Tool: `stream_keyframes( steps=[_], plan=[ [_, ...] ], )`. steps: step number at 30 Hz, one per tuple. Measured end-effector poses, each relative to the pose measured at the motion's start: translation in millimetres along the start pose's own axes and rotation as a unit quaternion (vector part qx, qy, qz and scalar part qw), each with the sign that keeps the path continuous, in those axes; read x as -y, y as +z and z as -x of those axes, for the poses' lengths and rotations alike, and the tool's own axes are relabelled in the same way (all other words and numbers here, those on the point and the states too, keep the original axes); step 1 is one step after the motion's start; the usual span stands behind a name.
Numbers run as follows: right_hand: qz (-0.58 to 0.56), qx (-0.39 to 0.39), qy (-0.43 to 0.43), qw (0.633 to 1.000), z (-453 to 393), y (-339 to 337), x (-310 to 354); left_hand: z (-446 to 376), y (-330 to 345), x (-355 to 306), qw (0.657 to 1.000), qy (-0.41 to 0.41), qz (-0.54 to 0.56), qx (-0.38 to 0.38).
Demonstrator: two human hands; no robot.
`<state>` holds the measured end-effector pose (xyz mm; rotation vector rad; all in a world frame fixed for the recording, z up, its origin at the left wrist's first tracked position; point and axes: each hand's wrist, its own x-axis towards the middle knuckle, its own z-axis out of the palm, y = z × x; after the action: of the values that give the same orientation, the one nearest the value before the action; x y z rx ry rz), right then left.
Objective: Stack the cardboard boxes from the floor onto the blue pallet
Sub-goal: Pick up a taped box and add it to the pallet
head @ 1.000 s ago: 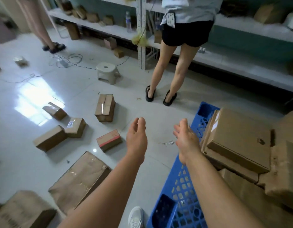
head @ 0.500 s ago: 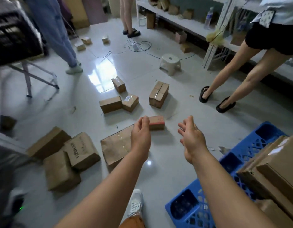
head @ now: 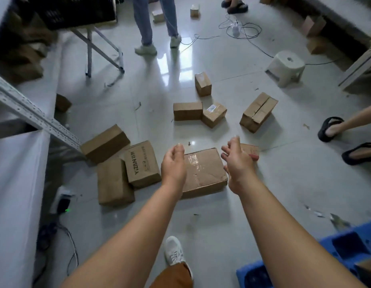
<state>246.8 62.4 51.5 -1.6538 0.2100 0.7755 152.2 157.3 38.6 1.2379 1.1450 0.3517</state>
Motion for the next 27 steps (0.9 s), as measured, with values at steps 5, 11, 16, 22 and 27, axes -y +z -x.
stream_keyframes(
  steps=[5,11,16,22,27],
  plan=[
    [0.037,0.005,0.018,0.999,-51.6,32.9,-5.5,-57.8,-19.0,6.3,0.999,-0.028,-0.003,-0.023],
    [0.091,0.002,0.037,0.995,-133.8,51.3,-25.3,-124.0,-13.8,35.3,0.995,-0.077,-0.007,-0.055],
    [0.133,0.008,0.058,0.989,-221.7,52.8,-62.0,-185.4,4.9,71.5,0.990,-0.114,-0.031,-0.073],
    [0.189,0.011,0.080,0.979,-317.3,40.0,-123.7,-257.2,20.9,156.8,0.978,-0.167,-0.081,-0.099],
    [0.261,0.019,0.090,0.961,-381.6,24.5,-195.0,-311.4,27.0,238.9,0.966,-0.206,-0.129,-0.088]
  ],
)
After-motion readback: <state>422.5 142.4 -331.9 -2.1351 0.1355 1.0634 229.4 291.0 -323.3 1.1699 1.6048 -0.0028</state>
